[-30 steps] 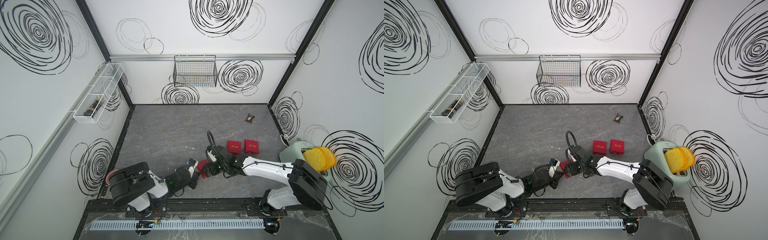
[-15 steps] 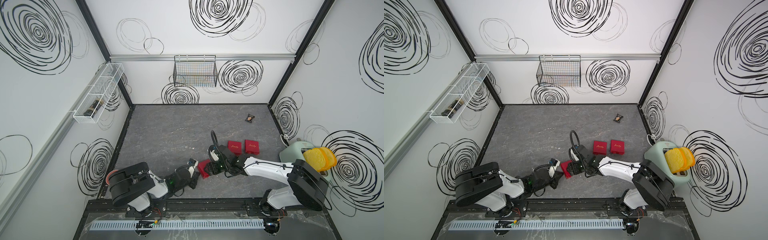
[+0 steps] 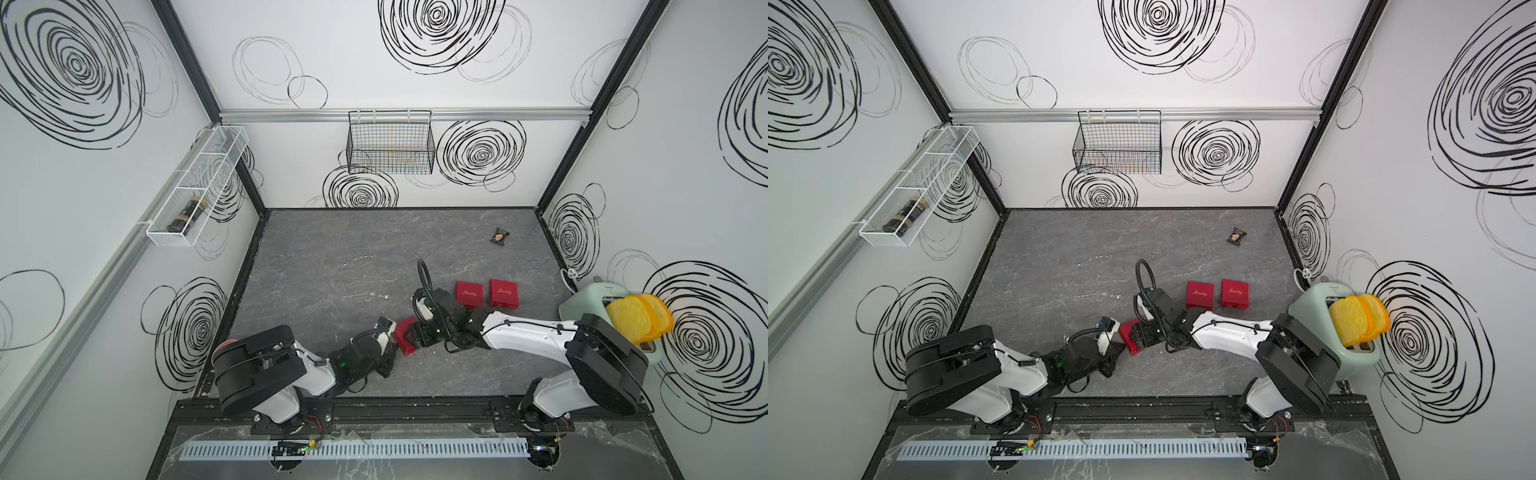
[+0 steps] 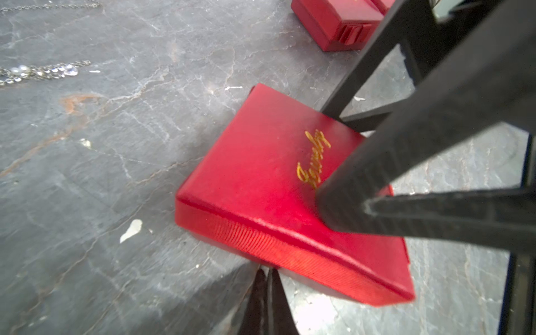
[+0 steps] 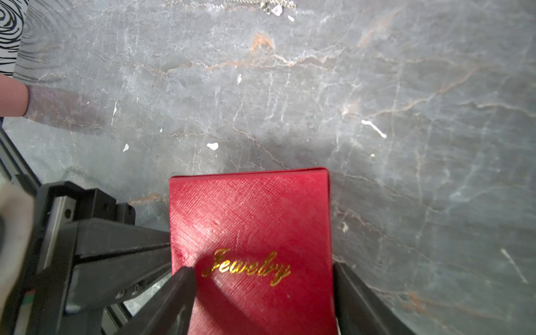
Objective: Take the necklace out of the lift-off lid jewelry box
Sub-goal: Close the lid on the jewelry box, then move the jewelry box to the center of the board.
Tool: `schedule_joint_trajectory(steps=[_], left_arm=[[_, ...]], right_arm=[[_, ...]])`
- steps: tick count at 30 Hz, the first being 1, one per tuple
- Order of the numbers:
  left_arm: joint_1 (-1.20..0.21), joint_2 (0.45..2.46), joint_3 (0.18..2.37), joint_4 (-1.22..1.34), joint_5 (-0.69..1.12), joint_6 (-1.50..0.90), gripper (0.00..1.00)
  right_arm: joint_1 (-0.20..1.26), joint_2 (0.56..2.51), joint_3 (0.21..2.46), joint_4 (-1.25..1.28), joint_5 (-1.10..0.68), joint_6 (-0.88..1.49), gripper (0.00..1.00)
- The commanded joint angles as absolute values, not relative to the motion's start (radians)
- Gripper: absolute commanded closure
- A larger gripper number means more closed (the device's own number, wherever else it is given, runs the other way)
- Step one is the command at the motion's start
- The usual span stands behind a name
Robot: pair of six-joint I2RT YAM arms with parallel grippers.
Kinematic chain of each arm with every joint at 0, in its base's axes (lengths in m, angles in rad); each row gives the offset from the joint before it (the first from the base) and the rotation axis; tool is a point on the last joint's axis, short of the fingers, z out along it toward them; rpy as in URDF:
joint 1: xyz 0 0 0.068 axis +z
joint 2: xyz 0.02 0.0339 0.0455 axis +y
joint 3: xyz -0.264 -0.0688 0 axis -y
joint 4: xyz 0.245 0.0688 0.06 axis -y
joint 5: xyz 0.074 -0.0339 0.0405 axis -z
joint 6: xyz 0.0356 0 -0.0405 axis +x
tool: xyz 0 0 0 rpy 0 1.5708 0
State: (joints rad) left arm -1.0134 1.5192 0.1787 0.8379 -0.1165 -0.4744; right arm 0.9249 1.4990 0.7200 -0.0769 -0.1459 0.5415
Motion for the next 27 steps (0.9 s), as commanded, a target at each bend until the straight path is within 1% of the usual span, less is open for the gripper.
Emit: schedule_joint_trajectory(steps=[1, 6, 15, 21, 27], left_arm=[[-1.014, 1.498, 0.247, 0.957, -0.100, -0.456, 1.00], [-1.008, 1.488, 0.253, 0.945, -0.106, -0.448, 1.00], [-1.000, 1.462, 0.239, 0.920, -0.107, -0.448, 1.00], [-1.000, 1.455, 0.236, 0.906, -0.102, -0.454, 1.00], [-0.990, 1.378, 0.232, 0.805, -0.108, -0.459, 1.00]], right_arm=[[0.980, 1.548, 0.739, -0.076, -0.218, 0.551, 0.24], [0.986, 1.566, 0.738, -0.077, -0.209, 0.563, 0.27], [0.992, 1.608, 0.751, -0.157, -0.050, 0.575, 0.30], [0.997, 1.661, 0.742, -0.141, -0.026, 0.593, 0.32], [0.981, 1.652, 0.736, -0.154, 0.042, 0.606, 0.33]])
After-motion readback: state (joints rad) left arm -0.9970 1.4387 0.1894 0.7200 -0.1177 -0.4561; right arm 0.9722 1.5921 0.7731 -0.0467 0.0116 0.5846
